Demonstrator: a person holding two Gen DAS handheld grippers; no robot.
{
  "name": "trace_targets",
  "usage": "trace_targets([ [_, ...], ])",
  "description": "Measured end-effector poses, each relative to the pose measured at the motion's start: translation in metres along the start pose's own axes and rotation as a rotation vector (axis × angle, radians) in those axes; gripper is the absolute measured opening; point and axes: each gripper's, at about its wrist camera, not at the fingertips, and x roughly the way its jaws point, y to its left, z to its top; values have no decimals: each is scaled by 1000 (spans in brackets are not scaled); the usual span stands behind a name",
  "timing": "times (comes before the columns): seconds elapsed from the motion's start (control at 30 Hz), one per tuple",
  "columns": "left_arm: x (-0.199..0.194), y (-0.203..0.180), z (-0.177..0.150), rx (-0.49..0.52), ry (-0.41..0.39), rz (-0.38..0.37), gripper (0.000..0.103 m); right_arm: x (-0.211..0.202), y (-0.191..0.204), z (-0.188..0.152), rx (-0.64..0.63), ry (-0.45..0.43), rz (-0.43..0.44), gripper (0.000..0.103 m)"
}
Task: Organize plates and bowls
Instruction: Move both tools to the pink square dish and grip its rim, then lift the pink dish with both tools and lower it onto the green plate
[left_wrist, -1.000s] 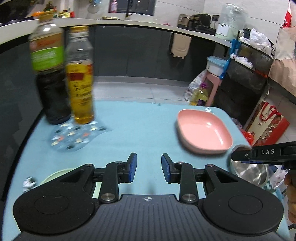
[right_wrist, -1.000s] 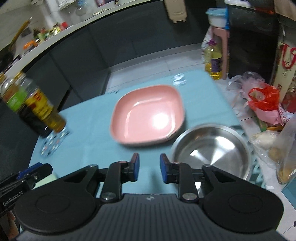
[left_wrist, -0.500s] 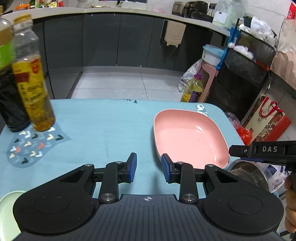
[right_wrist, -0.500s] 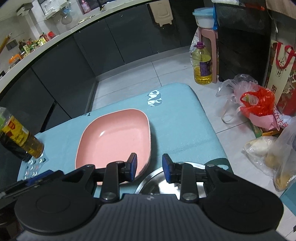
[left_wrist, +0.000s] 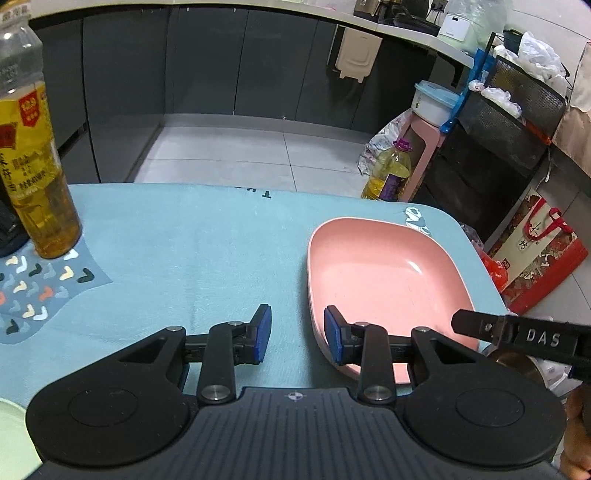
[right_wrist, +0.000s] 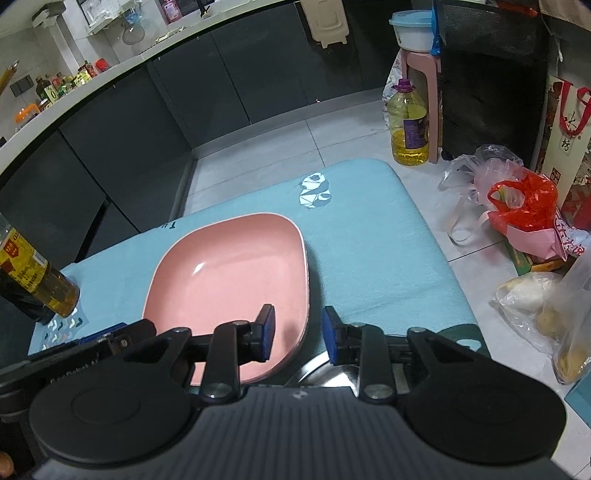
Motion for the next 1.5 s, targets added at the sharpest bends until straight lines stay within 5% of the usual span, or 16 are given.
trace_targets([
  [0.13,4,-2,-1,36,-6,-44,7,3,2,-2,-28,-5,-9,0],
  [0.7,-82,26,-22,34,-113,-15,8,-52,47,-26,-95,-29,59,0],
  [1.07,-161,85,-72,31,-182,84,9,-74,108,-67,-204,16,149,0],
  [1.5,-200,159,-114,-85,-178,132,10,-74,183,-110,-328,83,204,0],
])
